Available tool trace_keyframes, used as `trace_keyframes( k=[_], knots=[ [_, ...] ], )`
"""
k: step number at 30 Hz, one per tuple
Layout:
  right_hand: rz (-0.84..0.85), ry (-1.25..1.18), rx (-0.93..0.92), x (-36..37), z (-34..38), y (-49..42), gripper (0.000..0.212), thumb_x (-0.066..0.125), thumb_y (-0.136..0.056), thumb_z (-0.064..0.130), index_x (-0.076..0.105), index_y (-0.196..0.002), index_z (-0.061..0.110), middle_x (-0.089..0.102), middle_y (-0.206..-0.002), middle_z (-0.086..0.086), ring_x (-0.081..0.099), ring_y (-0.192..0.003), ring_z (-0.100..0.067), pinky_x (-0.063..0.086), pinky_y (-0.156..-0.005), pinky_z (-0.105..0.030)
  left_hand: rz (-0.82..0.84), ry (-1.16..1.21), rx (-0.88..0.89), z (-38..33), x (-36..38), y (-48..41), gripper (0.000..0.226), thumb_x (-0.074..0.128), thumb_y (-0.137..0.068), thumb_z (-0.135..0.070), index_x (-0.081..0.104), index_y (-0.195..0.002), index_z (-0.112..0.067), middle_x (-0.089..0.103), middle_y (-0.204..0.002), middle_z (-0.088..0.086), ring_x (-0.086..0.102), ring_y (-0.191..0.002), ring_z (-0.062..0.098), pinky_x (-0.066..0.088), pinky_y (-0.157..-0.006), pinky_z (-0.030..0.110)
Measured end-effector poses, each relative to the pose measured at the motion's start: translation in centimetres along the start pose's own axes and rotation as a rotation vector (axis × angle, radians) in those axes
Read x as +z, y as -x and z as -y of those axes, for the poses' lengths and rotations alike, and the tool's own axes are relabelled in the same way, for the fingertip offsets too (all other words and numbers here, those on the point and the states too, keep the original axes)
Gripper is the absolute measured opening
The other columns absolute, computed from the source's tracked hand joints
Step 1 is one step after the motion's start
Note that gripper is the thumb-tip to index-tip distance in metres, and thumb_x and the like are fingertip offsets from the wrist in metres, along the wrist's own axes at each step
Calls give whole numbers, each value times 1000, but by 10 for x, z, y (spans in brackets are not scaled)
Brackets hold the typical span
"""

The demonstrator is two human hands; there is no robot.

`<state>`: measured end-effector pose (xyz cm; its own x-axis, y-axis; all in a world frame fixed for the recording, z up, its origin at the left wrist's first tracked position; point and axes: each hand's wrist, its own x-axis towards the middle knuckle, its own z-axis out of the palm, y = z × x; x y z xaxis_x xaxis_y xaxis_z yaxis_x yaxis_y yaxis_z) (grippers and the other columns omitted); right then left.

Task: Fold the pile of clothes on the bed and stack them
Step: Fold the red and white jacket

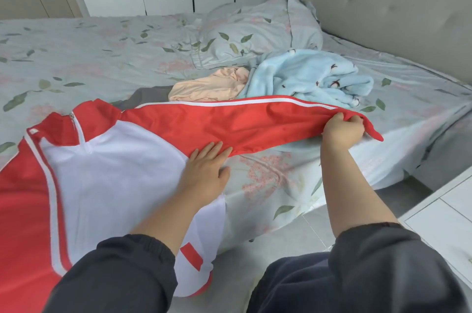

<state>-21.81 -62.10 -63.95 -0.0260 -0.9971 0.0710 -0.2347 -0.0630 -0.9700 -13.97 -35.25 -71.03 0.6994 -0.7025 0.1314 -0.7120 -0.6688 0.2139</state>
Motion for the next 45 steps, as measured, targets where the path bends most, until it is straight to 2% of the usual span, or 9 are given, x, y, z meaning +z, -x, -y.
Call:
trace_keyframes(
  k=[7, 13, 17, 24, 27, 34, 38, 41, 45],
  knots=[
    [305, -180, -467, 10, 51, 94, 29, 41, -92, -3, 46, -120, -11, 8, -157, -21, 18, -145, -26, 17, -108, -15, 27, -240, 111, 35, -46, 44, 55, 32, -101, -36, 15, -152, -28, 16, -160, -1, 7, -147, 16, 6, -118, 42],
    [1126, -271, -958, 8, 73, 247, 27, 39, -73, -24, 56, -89, -10, 22, -152, -25, 24, -141, -15, 18, -110, -13, -519, 965, -452, 119, -105, 123, 33, 45, -98, -3, 55, -129, -4, 61, -121, 5, 57, -114, 23, 39, -96, 26],
    [1795, 153, -1014, 6, 46, 292, 54, 37, -69, -25, 70, -102, 2, 44, -143, -13, 35, -132, -2, 25, -101, -3, -463, 1737, -818, 180, -142, 181, 43, 26, -101, -41, 55, -123, -18, 65, -114, 3, 63, -97, 19, 48, -83, 37],
    [1549, 470, -998, 22, 14, 296, 28, 61, -85, 9, 67, -112, 12, 61, -122, 0, 54, -118, -16, 37, -96, -18, -491, 1067, -959, 178, -135, 185, 36, 61, -89, -20, 51, -124, -20, 62, -110, 4, 63, -88, 20, 53, -58, 29],
    [1650, 619, -1102, 19, 8, 303, 72, 77, -73, 40, 49, -135, 20, 45, -136, 7, 40, -127, -13, 31, -103, -22, -584, 1229, -960, 176, -142, 187, 22, 50, -87, 1, 57, -99, -15, 60, -81, 6, 59, -62, 14, 52, -45, 23],
    [1408, 240, -1077, 19, 2, 324, 31, 47, -85, -7, 70, -101, 6, 70, -102, -5, 63, -87, -22, 40, -73, -18, -262, 1775, -589, 191, -186, 234, 31, 54, -82, -29, 67, -106, -13, 73, -93, 2, 71, -79, 13, 58, -67, 27],
    [1608, 203, -931, 12, 9, 315, 38, 43, -77, -14, 67, -73, 15, 70, -95, 2, 66, -95, -16, 46, -81, -11, -274, 1491, -831, 210, -202, 253, 55, 38, -96, -50, 55, -56, -17, 69, -72, 6, 67, -57, 14, 51, -53, 19],
    [1629, 261, -946, 8, 8, 309, 37, 44, -77, -13, 66, -74, 17, 70, -96, 0, 66, -97, -20, 48, -85, -18, -309, 927, -1026, 201, -182, 234, 37, 40, -101, -36, 53, -74, -13, 66, -91, 14, 65, -62, 21, 49, -62, 25],
    [1348, 210, -990, 6, 10, 307, 31, 51, -77, -9, 70, -89, 13, 68, -95, -6, 60, -80, -22, 42, -76, -20, 21, 668, -822, 168, -140, 198, 36, 49, -95, -45, 62, -102, -11, 67, -97, 10, 64, -81, 23, 50, -73, 34]
  ],
)
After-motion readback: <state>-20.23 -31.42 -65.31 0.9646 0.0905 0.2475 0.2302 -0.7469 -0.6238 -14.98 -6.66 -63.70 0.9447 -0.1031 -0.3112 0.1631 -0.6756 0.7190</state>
